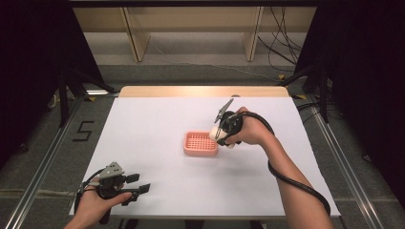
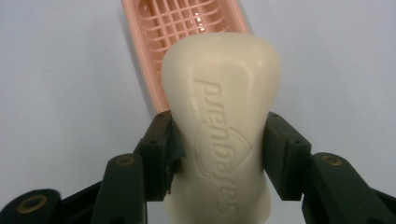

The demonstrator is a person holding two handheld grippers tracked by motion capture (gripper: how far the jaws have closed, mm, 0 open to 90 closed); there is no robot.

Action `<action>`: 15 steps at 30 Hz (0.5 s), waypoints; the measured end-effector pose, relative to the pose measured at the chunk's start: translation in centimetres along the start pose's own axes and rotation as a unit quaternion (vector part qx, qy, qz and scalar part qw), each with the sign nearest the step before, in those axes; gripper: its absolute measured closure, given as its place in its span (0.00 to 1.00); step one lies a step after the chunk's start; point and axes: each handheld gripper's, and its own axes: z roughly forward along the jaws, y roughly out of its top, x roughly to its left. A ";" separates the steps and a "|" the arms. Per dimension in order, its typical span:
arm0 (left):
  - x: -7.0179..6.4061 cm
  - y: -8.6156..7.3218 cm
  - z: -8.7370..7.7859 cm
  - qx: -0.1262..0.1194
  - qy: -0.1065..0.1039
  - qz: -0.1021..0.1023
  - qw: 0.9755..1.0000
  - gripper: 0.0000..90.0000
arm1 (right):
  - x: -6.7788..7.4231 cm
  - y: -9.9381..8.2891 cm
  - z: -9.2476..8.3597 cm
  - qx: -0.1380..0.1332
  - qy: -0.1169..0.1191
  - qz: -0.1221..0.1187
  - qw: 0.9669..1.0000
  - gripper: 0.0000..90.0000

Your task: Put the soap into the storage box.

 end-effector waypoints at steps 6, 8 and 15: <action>0.0 0.0 0.0 0.000 -0.002 0.001 1.000 0.40 | 0.1 0.4 0.0 -0.001 -0.002 0.000 1.000 0.56; 0.0 0.0 0.0 0.001 -0.003 0.001 1.000 0.40 | 0.1 0.5 0.0 -0.004 0.001 -0.005 1.000 0.56; 0.0 0.0 0.0 -0.001 -0.004 0.001 1.000 0.40 | 0.3 1.0 0.1 0.002 -0.001 -0.003 1.000 0.56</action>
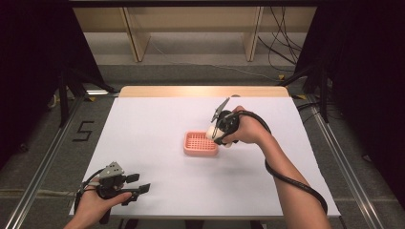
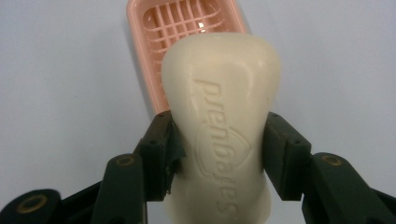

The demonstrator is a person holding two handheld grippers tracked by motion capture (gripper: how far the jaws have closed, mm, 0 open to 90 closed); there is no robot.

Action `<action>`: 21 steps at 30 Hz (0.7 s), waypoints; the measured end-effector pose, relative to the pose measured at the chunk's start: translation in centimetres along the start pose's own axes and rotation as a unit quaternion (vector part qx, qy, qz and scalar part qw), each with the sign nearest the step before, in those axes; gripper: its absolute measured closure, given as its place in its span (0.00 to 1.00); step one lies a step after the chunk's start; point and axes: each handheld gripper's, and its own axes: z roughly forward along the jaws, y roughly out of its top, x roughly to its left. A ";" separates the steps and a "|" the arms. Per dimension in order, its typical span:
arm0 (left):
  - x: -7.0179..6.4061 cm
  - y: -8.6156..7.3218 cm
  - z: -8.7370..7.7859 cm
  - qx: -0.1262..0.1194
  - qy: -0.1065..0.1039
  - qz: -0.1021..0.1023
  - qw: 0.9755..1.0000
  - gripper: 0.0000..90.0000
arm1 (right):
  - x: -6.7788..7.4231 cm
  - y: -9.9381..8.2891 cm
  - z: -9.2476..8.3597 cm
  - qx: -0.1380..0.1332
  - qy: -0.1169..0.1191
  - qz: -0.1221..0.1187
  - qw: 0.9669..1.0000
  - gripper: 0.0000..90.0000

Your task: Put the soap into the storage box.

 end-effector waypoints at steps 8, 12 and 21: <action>0.0 0.0 0.0 -0.001 0.000 0.000 1.000 0.40 | 0.1 0.6 0.2 -0.001 0.003 -0.009 1.000 0.56; 0.0 0.0 0.0 -0.001 0.000 0.000 1.000 0.40 | 0.2 0.8 0.3 0.002 0.007 -0.010 1.000 0.56; 0.0 0.0 0.0 -0.001 -0.001 0.001 1.000 0.40 | 0.4 1.4 0.6 0.000 0.007 -0.015 1.000 0.56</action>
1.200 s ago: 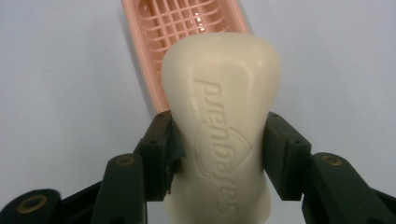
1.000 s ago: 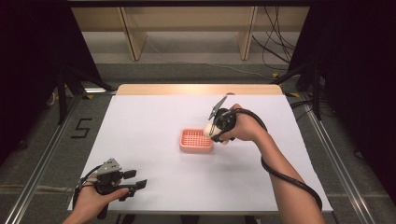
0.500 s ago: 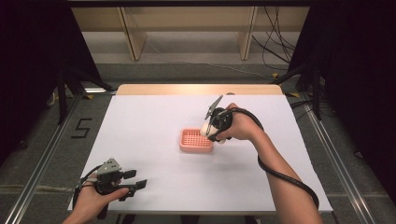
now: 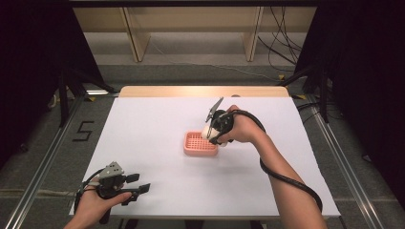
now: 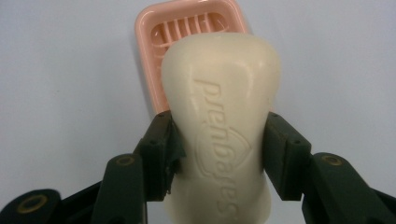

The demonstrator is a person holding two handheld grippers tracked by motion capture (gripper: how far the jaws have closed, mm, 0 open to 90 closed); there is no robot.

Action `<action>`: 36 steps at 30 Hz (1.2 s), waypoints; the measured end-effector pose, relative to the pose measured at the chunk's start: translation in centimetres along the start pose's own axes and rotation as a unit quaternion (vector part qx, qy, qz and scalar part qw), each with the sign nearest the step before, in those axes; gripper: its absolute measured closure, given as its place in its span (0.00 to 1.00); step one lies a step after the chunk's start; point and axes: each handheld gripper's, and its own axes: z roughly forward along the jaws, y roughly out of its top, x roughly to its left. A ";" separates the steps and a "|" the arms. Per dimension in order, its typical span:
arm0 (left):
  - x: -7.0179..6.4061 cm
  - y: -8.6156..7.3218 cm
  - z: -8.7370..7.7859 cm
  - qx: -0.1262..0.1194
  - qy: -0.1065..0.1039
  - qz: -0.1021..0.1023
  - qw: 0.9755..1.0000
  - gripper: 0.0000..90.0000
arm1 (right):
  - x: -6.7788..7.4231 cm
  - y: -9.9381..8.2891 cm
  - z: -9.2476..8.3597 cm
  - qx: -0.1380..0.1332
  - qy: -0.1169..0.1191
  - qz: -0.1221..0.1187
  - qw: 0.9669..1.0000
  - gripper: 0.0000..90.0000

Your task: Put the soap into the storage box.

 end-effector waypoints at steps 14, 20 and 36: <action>0.0 0.0 0.0 0.000 -0.001 0.000 1.000 0.40 | 0.2 0.8 0.4 0.000 -0.002 -0.013 1.000 0.56; 0.0 0.0 0.0 0.000 -0.001 0.000 1.000 0.40 | 0.2 1.0 0.5 -0.001 0.001 -0.016 1.000 0.56; 0.0 0.0 0.0 0.000 -0.001 0.002 1.000 0.40 | 0.4 1.6 0.7 -0.001 0.001 -0.015 1.000 0.56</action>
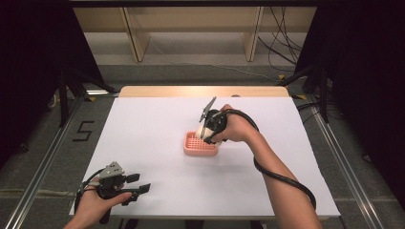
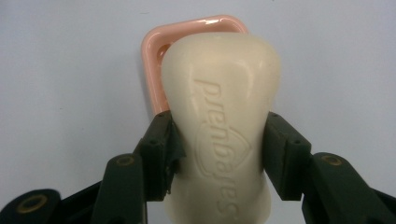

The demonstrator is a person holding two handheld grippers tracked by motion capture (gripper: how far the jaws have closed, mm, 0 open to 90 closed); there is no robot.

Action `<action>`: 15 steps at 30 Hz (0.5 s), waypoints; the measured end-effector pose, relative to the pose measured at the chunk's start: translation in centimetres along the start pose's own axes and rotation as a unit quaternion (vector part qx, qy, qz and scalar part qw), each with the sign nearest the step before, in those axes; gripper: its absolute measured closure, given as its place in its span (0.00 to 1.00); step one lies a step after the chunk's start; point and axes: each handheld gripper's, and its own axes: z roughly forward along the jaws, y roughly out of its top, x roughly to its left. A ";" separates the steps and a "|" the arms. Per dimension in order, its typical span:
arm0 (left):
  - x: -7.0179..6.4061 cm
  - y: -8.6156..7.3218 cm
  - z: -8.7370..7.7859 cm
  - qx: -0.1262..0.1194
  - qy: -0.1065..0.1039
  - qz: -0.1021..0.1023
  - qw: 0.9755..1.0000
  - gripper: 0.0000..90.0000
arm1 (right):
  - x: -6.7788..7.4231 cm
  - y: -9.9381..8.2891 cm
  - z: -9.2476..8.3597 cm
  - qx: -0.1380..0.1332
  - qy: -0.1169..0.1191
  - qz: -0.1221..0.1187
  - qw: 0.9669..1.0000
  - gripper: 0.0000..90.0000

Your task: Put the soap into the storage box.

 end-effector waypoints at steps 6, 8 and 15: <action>0.0 0.0 0.0 -0.001 0.000 -0.001 1.000 0.40 | 0.2 0.3 0.2 0.001 0.003 0.005 1.000 0.56; 0.0 0.0 0.0 0.000 0.000 -0.001 1.000 0.40 | 0.2 0.3 0.2 0.000 0.003 0.008 1.000 0.56; 0.0 0.0 -0.1 -0.001 0.000 0.001 1.000 0.40 | 0.0 0.5 0.4 -0.004 0.001 -0.005 1.000 0.56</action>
